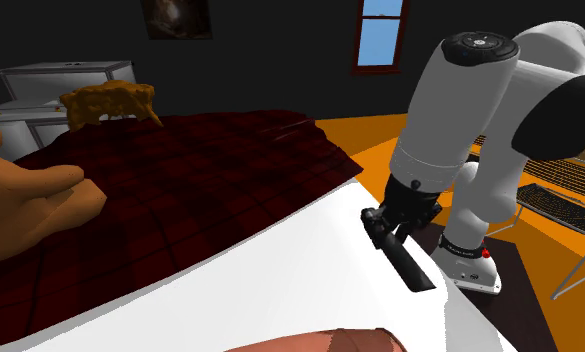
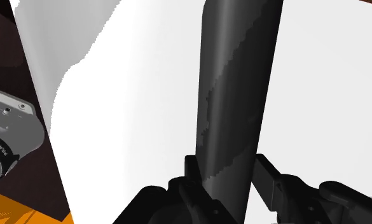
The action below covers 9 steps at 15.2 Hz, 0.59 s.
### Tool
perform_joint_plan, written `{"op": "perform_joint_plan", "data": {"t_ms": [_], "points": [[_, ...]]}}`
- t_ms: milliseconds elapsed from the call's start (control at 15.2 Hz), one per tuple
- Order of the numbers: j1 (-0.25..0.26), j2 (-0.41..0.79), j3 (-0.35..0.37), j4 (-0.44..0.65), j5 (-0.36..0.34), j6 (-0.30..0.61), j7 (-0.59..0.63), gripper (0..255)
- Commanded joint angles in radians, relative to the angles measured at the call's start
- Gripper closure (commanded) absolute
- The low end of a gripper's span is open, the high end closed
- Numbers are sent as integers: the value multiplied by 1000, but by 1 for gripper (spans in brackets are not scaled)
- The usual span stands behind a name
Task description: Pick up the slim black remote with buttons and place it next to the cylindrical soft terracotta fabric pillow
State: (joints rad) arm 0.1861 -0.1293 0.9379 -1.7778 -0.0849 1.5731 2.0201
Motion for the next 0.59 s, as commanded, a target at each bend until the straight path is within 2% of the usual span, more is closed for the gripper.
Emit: {"op": "perform_joint_plan", "data": {"t_ms": [0,528], "points": [[1,-3,0,-29,2,28,3,255],[4,-2,4,-136,2,134,19,255]]}}
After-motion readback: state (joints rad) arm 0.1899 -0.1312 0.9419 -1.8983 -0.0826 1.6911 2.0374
